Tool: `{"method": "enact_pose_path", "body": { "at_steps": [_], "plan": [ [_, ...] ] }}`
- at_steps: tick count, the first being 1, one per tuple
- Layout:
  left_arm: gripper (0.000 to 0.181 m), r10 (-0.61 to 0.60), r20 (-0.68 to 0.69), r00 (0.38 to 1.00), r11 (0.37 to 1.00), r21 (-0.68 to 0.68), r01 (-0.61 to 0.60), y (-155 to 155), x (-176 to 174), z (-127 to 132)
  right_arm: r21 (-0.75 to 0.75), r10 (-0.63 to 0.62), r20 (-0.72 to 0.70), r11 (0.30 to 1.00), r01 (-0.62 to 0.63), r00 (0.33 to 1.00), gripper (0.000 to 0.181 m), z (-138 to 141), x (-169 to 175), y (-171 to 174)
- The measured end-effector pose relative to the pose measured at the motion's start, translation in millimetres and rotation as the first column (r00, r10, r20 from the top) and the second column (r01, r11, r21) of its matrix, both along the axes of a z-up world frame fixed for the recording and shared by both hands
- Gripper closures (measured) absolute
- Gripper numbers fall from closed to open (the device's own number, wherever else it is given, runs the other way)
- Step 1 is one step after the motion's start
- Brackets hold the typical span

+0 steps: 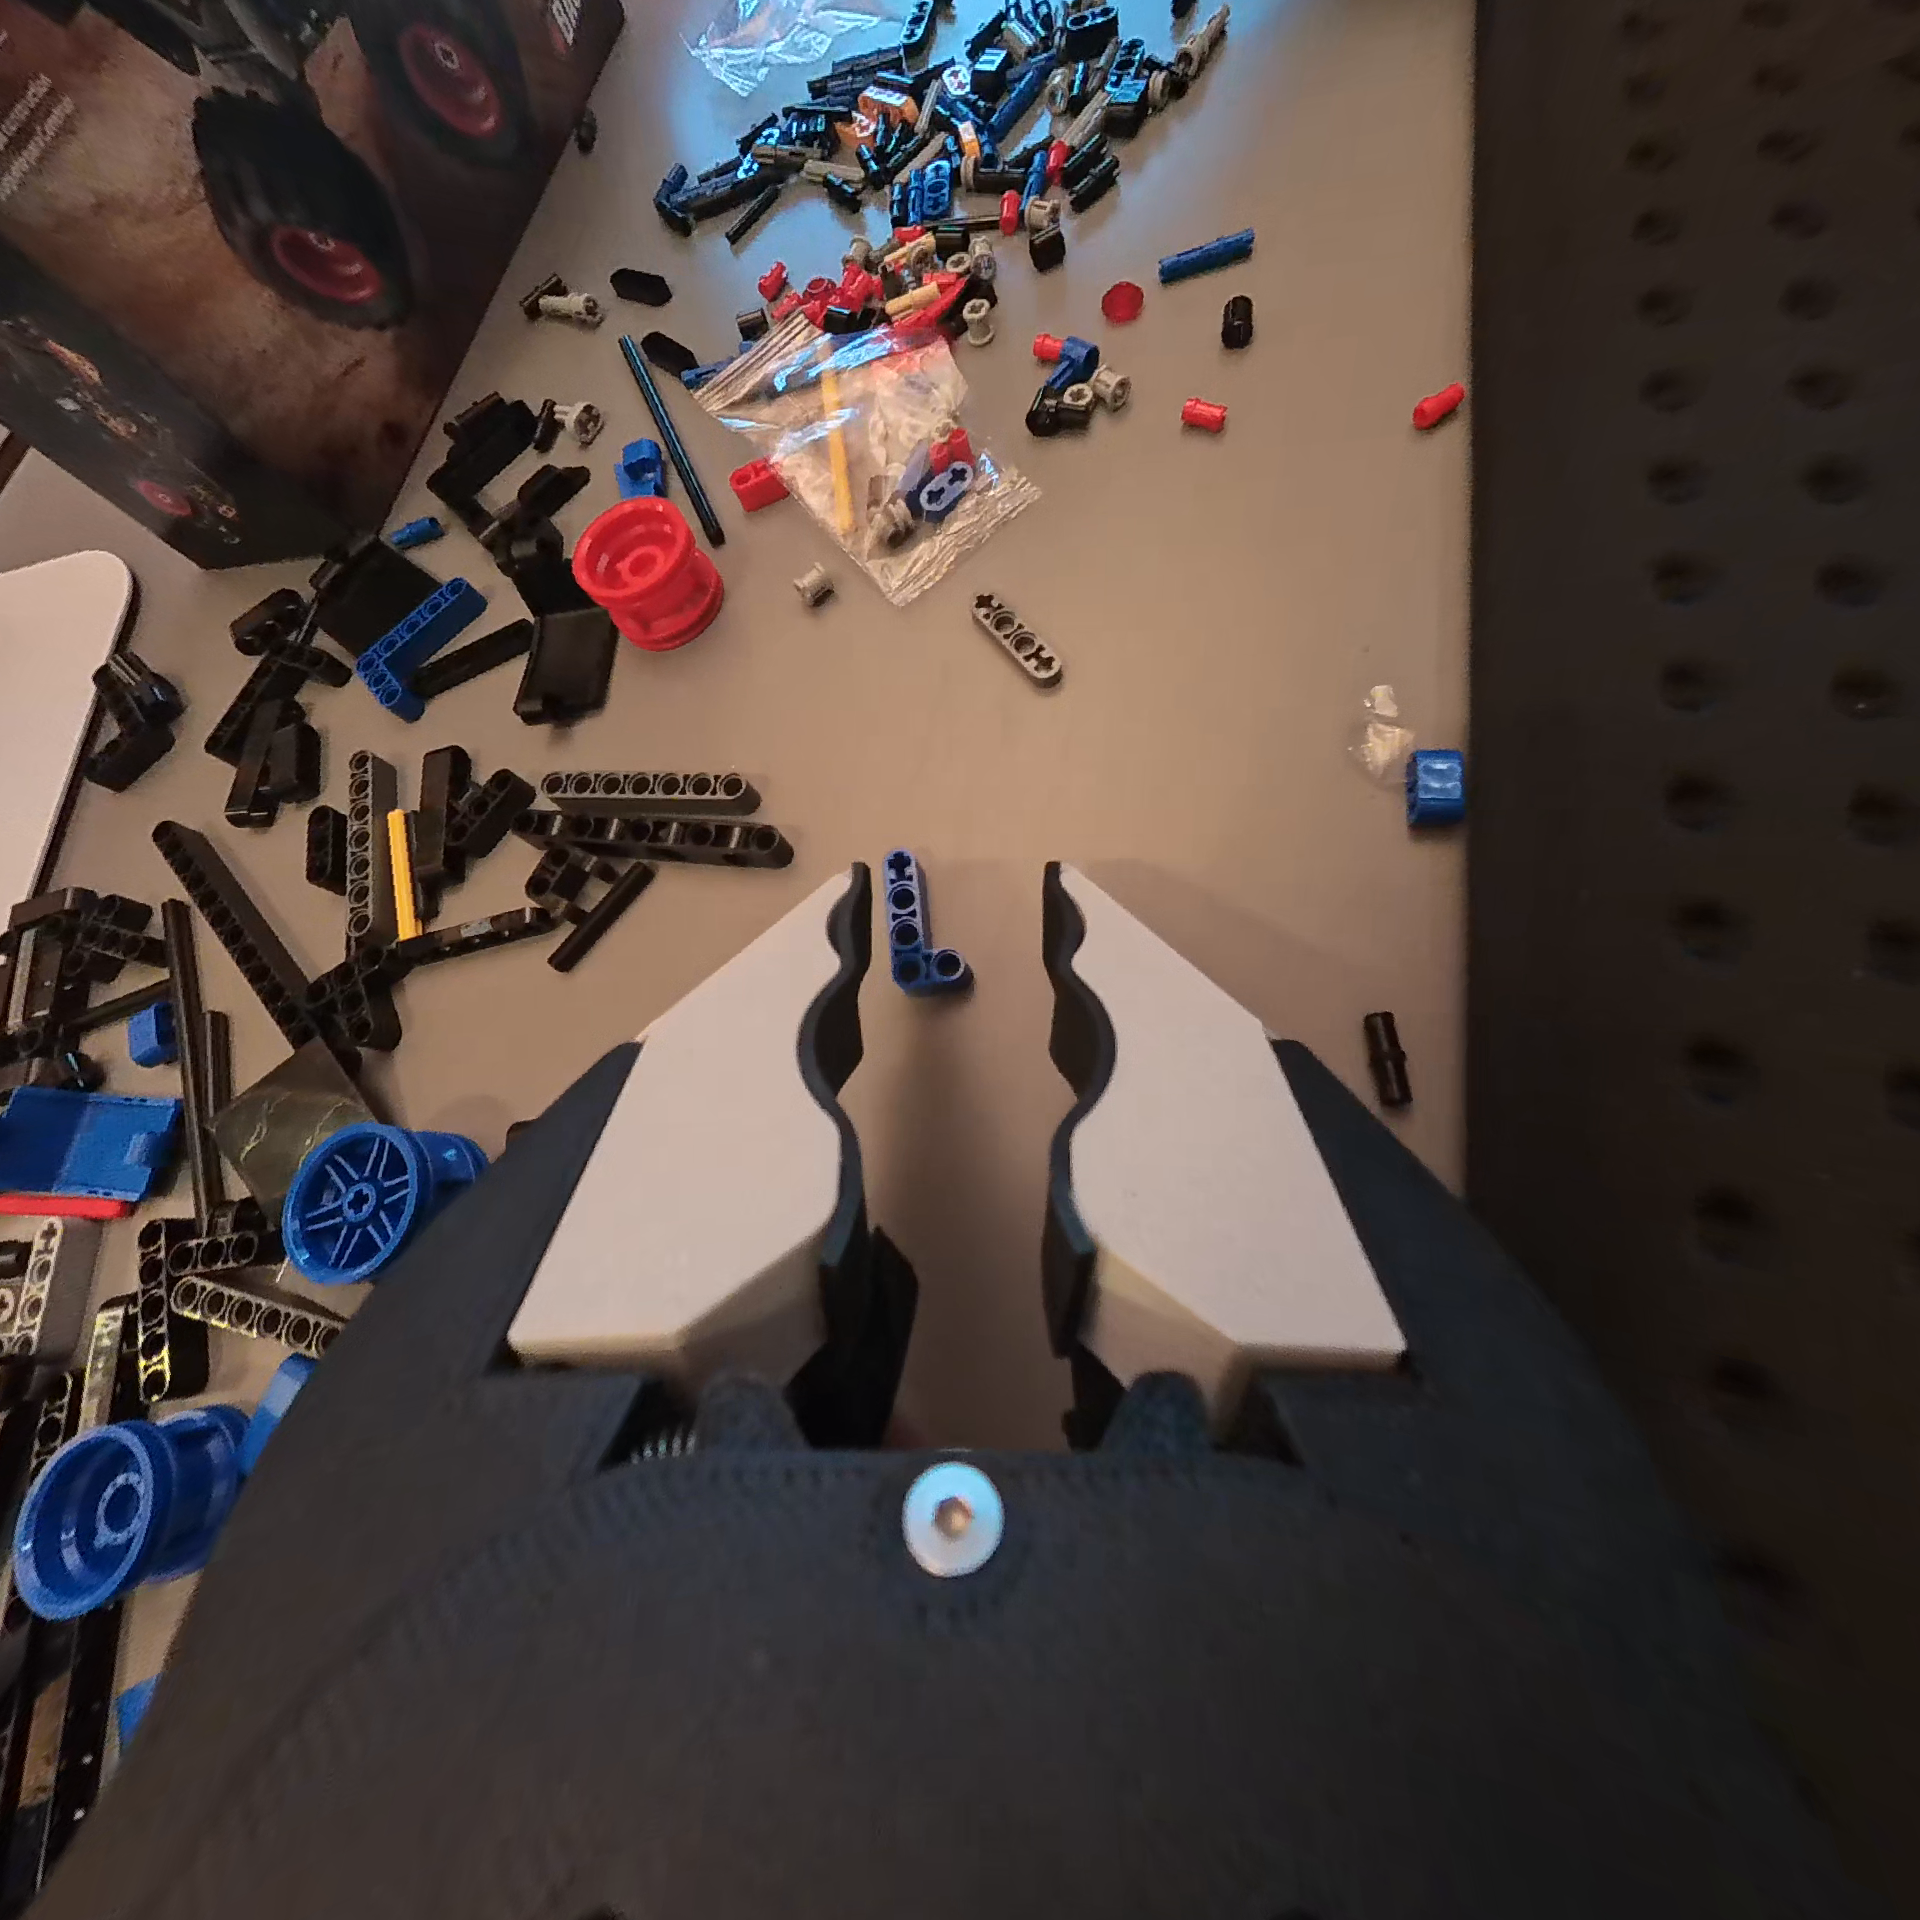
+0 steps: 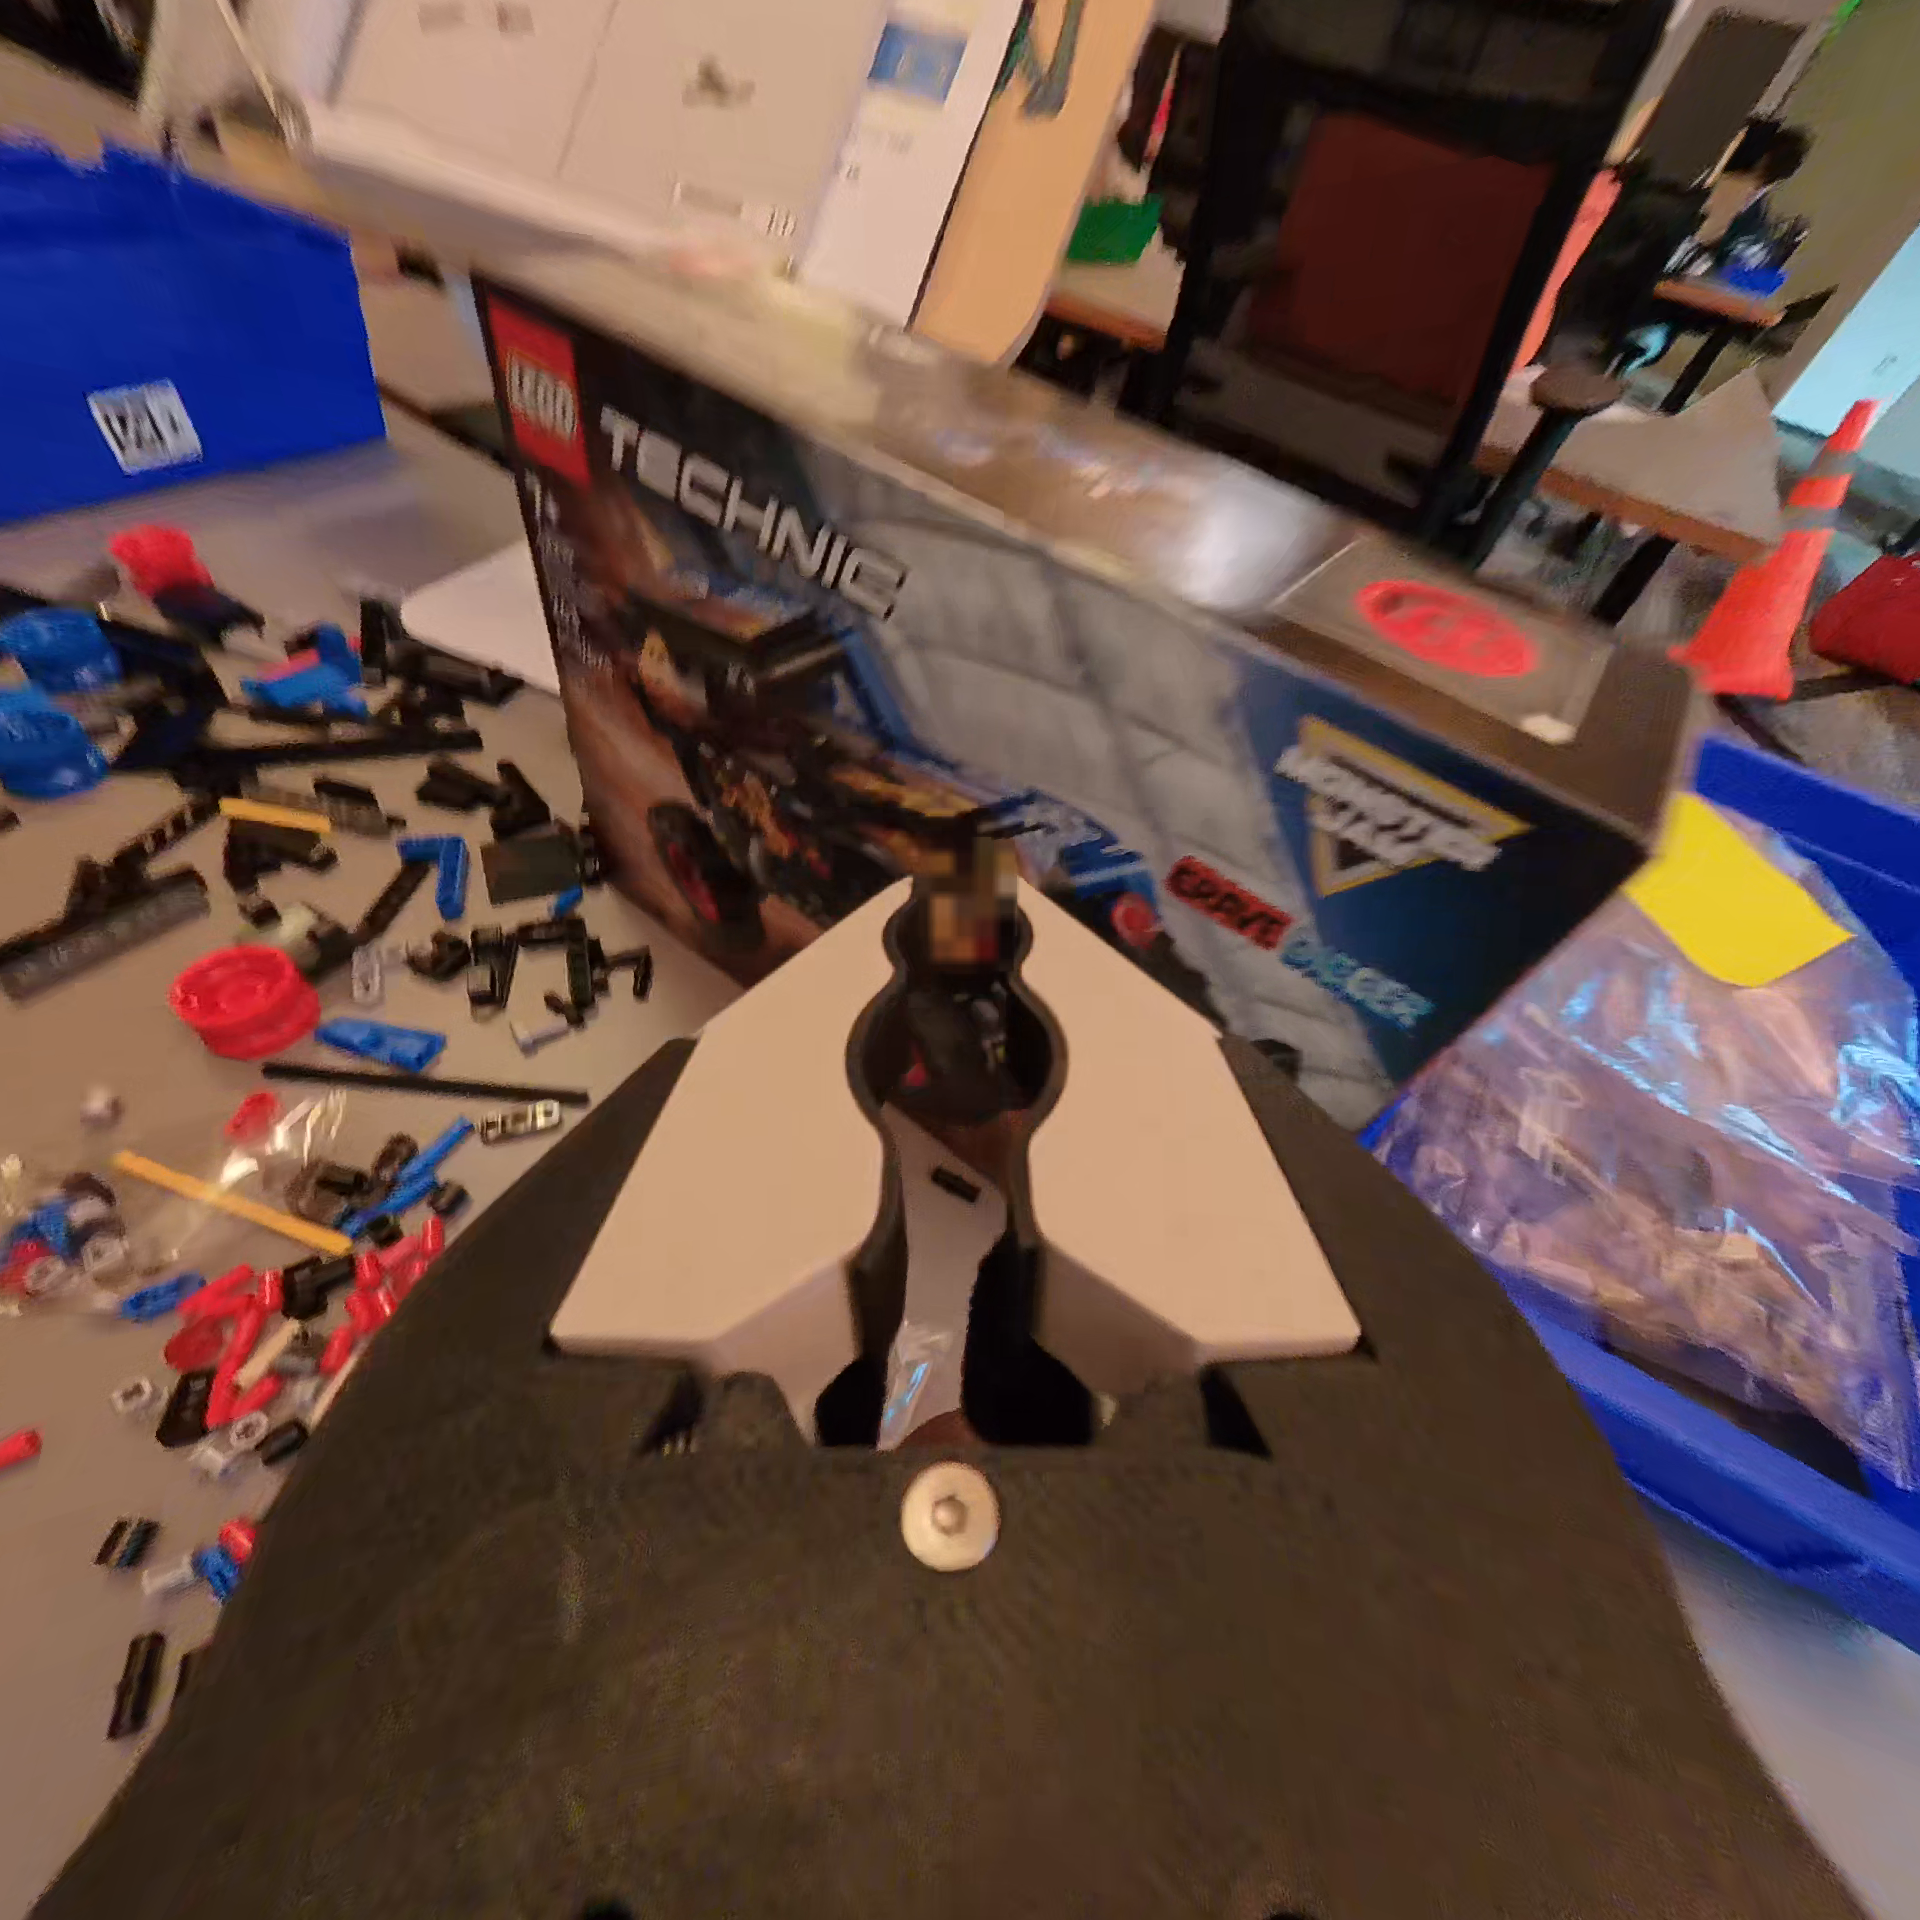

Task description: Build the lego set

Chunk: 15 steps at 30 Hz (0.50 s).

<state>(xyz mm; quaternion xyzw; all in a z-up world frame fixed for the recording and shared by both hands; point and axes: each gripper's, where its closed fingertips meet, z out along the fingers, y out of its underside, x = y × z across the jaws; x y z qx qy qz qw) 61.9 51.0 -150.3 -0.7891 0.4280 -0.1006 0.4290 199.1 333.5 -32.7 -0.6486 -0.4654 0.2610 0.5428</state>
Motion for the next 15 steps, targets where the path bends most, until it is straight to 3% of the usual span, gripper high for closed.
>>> {"method": "enact_pose_path", "body": {
  "at_steps": [5, 11, 15],
  "plan": [
    [0.15, 0.006, 0.008, 1.0, 1.0, -0.001, -0.006, 0, -2, 1, 0.003, 0.017, -0.232, 1.0, -0.017, 0.973, 0.181, 39, 10, -3],
    [0.15, 0.015, 0.016, 1.0, 1.0, 0.003, -0.016, 1, -3, 2, 0.018, 0.021, -0.208, 1.0, -0.018, 0.978, 0.179, 36, 6, -5],
    [0.15, 0.015, 0.011, 1.0, 1.0, 0.004, -0.015, 1, -3, 2, 0.04, 0.057, -0.167, 0.998, -0.051, 0.984, 0.16, 31, -2, -12]
  ]
}}
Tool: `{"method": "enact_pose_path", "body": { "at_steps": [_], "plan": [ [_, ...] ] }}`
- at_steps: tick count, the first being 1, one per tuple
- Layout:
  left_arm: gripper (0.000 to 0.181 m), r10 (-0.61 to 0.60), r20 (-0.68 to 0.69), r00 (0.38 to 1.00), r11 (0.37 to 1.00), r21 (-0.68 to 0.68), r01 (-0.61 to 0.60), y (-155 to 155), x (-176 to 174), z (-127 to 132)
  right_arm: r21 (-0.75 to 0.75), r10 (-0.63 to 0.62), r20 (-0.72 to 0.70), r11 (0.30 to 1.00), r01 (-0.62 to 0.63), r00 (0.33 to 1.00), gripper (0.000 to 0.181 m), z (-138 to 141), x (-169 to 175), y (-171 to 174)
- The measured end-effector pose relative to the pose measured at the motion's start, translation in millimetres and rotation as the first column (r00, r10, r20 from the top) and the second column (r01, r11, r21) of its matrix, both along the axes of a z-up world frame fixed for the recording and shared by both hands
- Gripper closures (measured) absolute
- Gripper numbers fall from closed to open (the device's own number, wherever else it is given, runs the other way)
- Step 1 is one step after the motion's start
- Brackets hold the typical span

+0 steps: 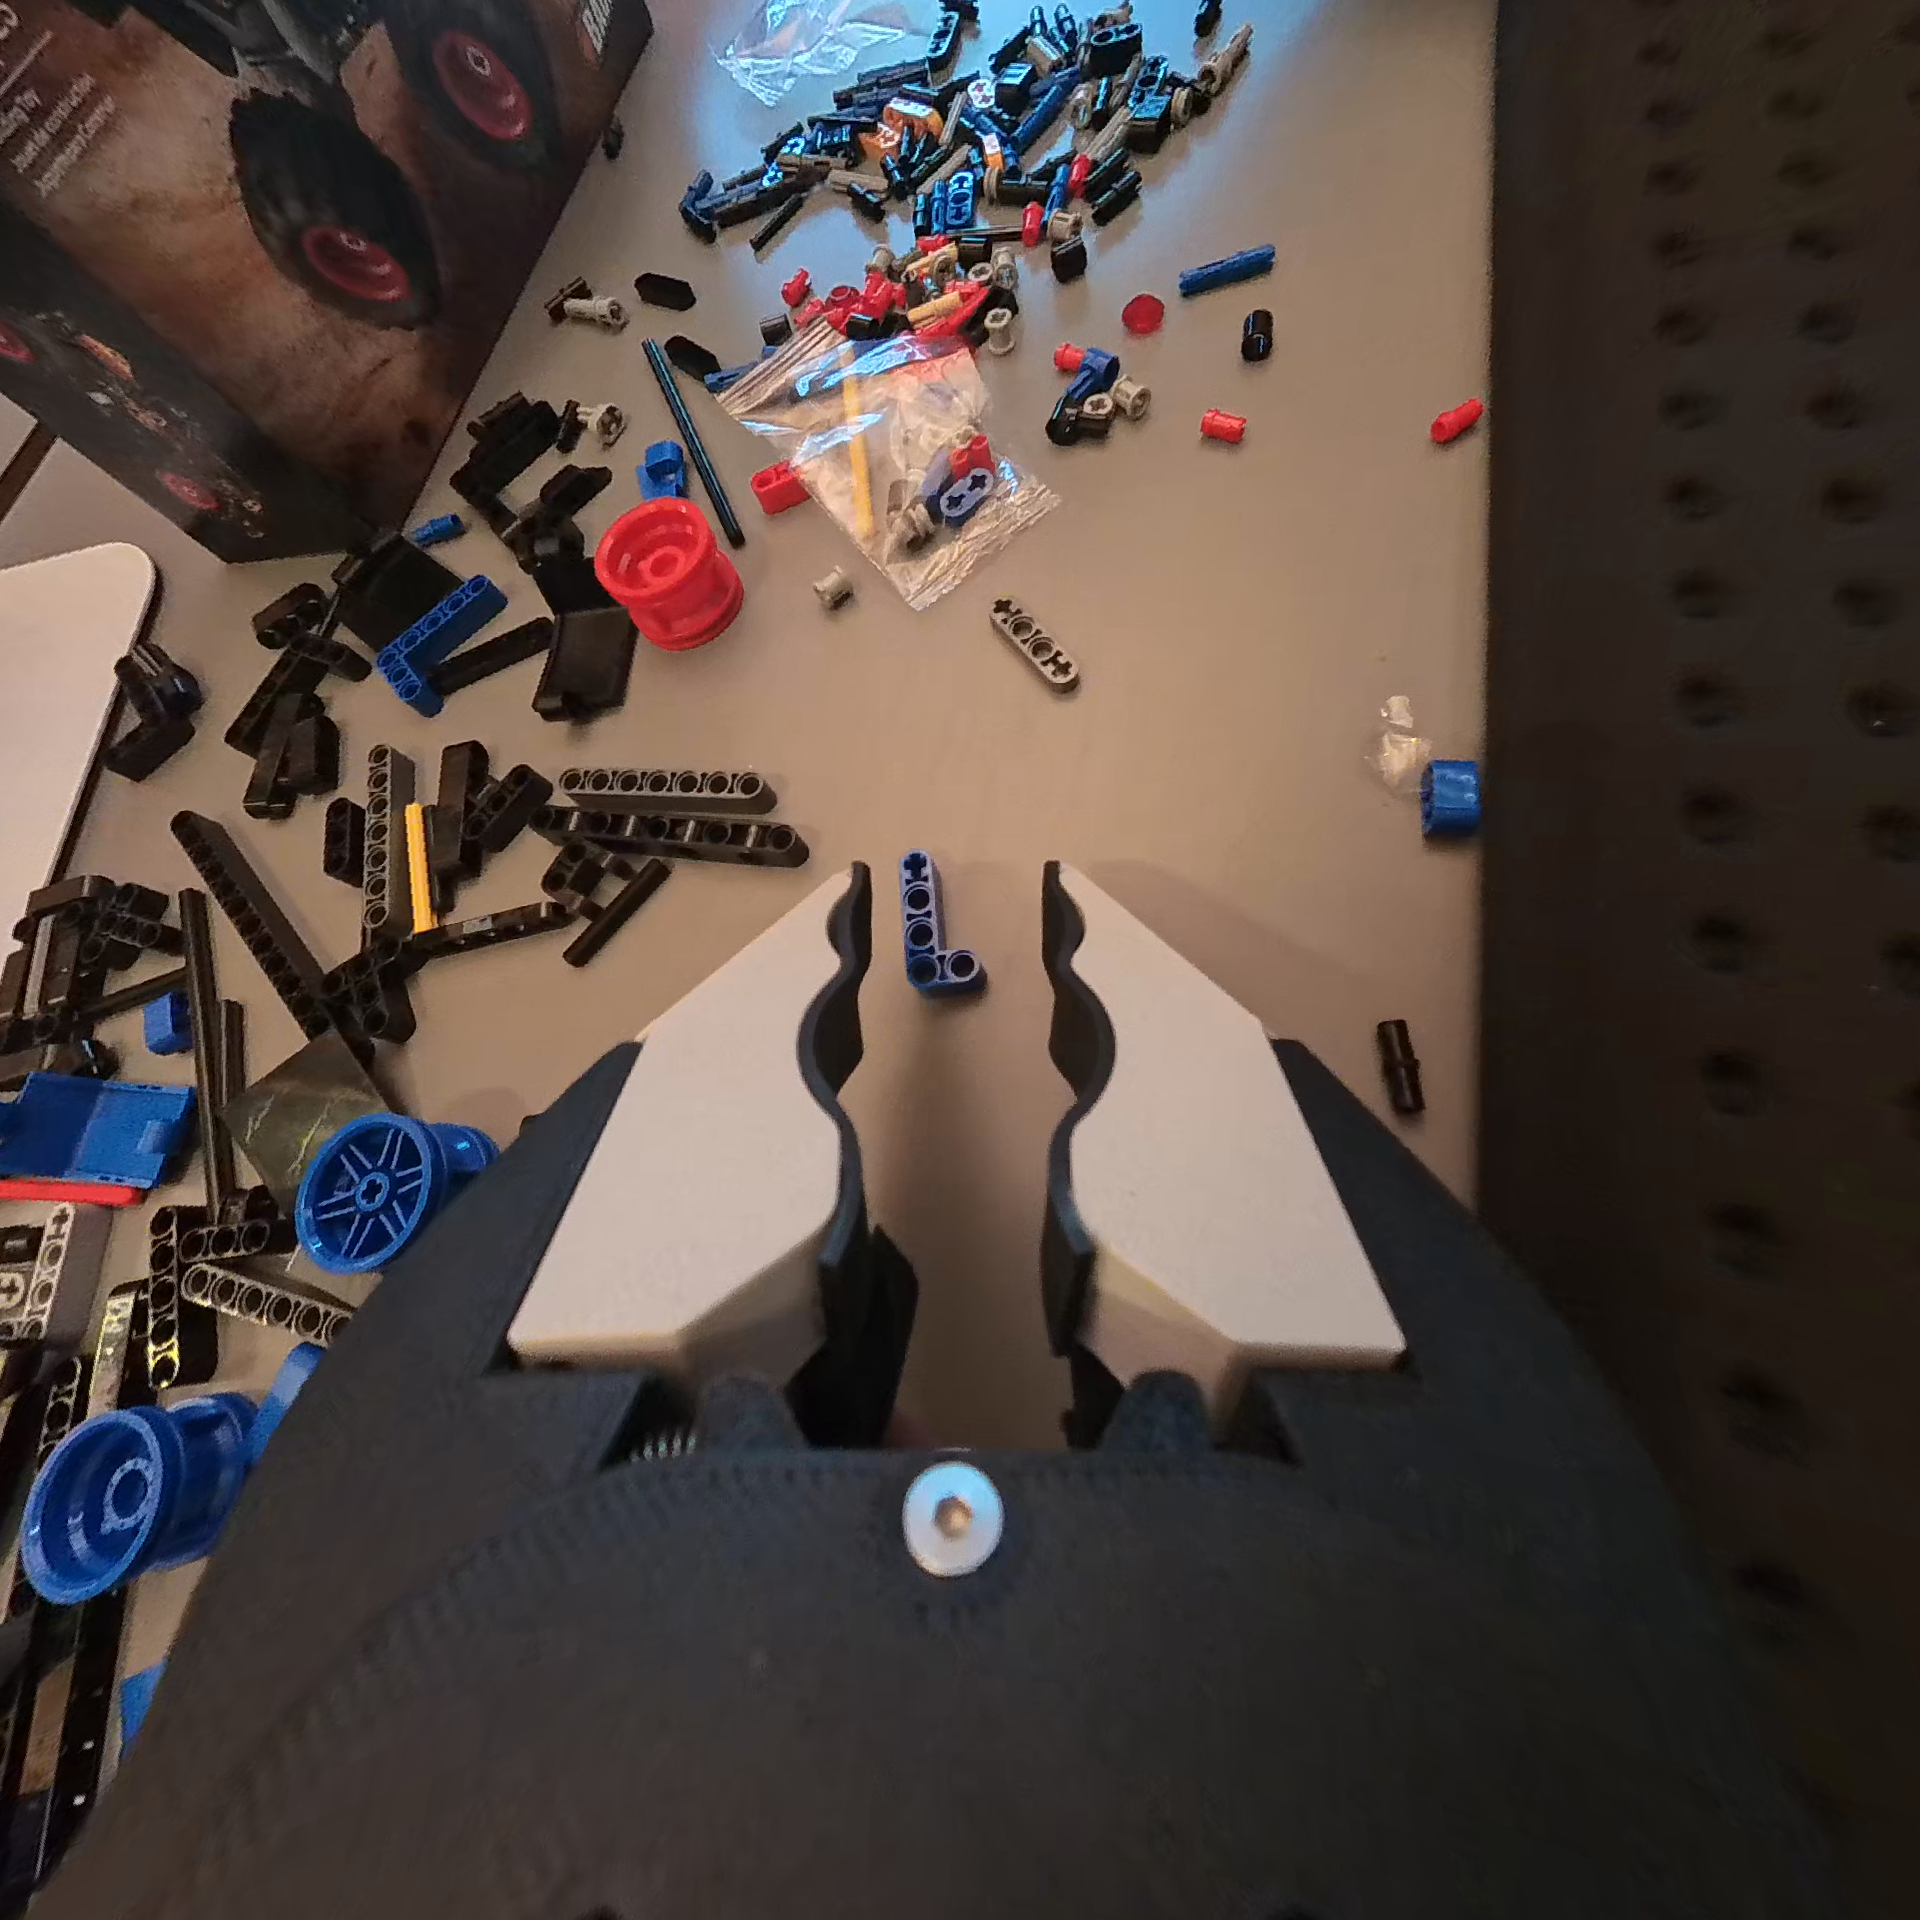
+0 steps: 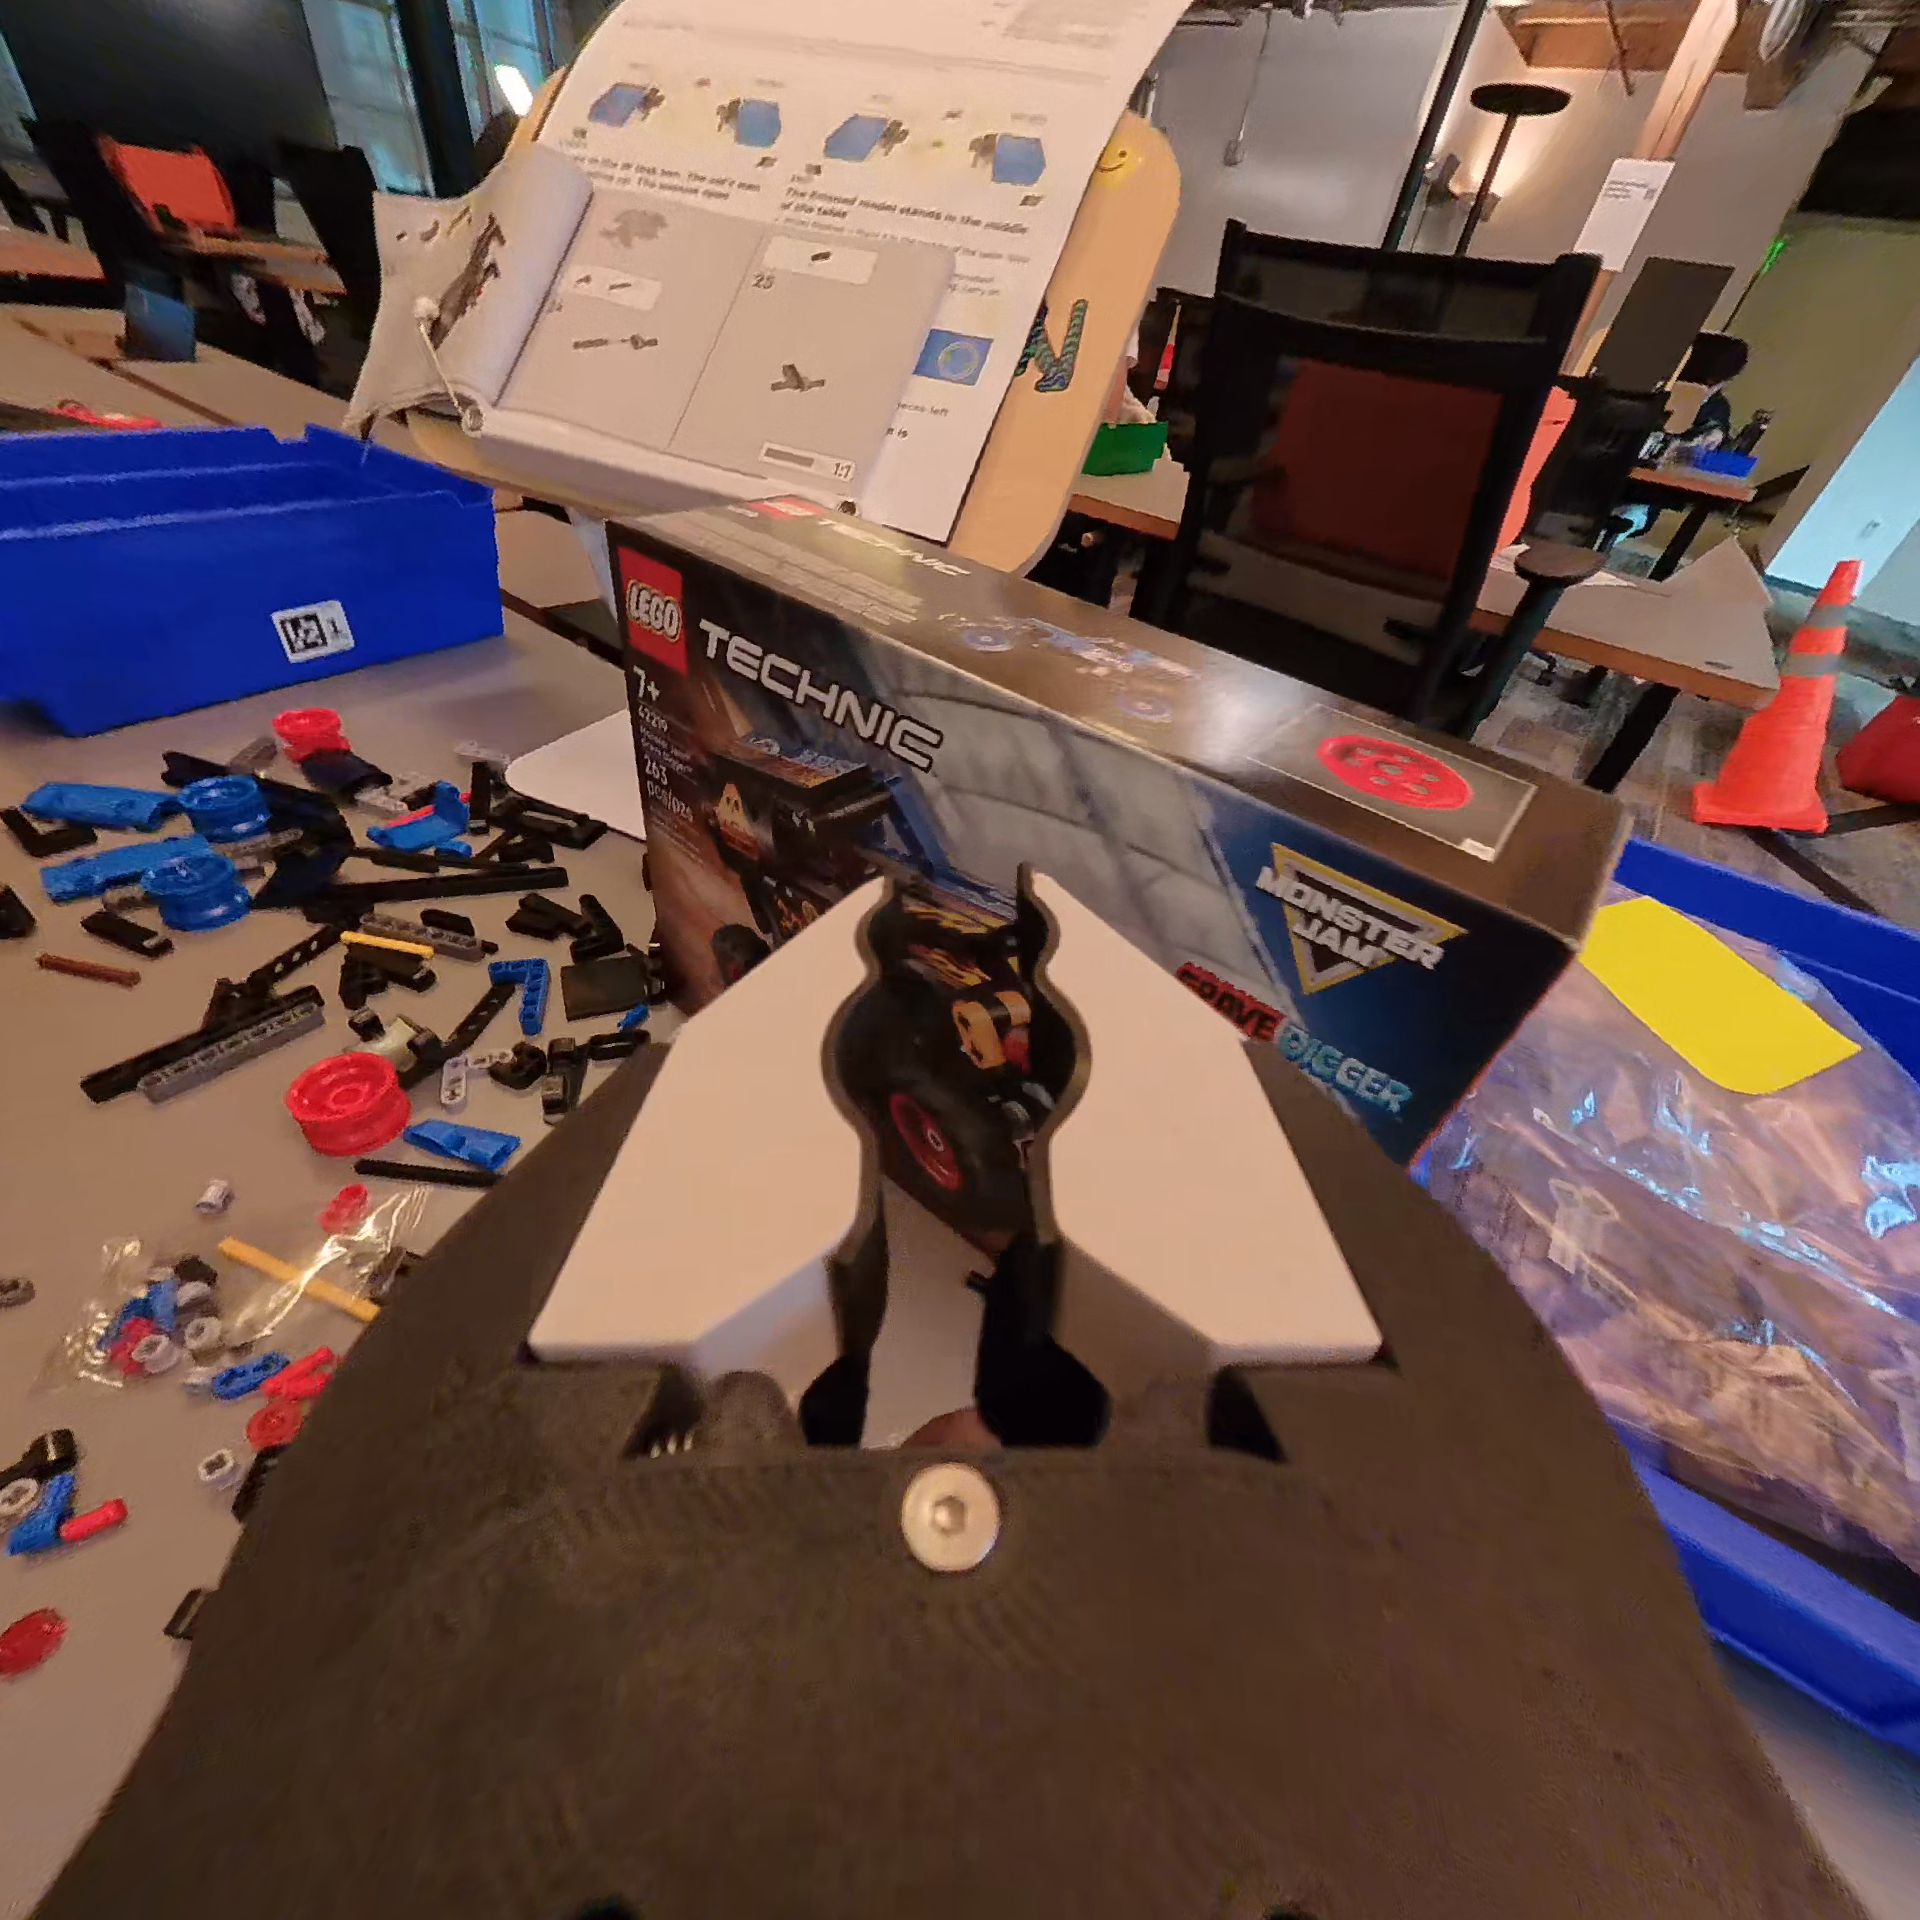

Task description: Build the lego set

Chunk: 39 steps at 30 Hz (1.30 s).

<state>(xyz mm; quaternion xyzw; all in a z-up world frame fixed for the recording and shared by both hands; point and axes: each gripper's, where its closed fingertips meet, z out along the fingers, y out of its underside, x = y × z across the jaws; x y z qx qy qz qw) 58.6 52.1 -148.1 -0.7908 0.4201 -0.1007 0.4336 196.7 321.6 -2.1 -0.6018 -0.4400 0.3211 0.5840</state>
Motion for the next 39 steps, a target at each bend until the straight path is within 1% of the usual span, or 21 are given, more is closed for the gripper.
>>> {"method": "enact_pose_path", "body": {
  "at_steps": [5, 6, 8, 9, 15, 20, 39],
  "plan": [
    [0.15, 0.0, -0.009, 1.0, 1.0, 0.001, 0.0, 0, 0, -1, 0.068, 0.052, 0.051, 0.996, -0.055, 0.997, 0.144, -5, -13, -14],
    [0.15, -0.001, -0.009, 1.0, 1.0, 0.001, 0.001, 0, 0, -1, 0.081, 0.063, 0.058, 0.994, -0.068, 0.996, 0.151, -6, -16, -17],
    [0.15, -0.001, -0.009, 1.0, 1.0, 0.001, 0.001, 0, 0, 0, 0.109, 0.077, 0.087, 0.99, -0.087, 0.993, 0.175, -9, -19, -21],
    [0.15, -0.001, -0.009, 1.0, 1.0, 0.001, 0.001, 0, 0, 0, 0.115, 0.082, 0.102, 0.989, -0.094, 0.991, 0.181, -10, -19, -22],
    [0.149, 0.0, -0.008, 1.0, 1.0, 0.002, 0.0, 0, 0, -1, 0.119, 0.077, 0.102, 0.989, -0.089, 0.992, 0.181, -10, -19, -22],
    [0.149, 0.0, -0.013, 1.0, 1.0, 0.001, 0.0, 1, -1, -2, 0.117, 0.08, 0.11, 0.989, -0.093, 0.991, 0.176, -12, -20, -22],
    [0.149, 0.007, -0.016, 1.0, 1.0, 0.011, -0.007, 3, -2, -2, 0.112, 0.068, 0.169, 0.99, -0.088, 0.983, 0.176, -24, -23, -20]
  ]
}}
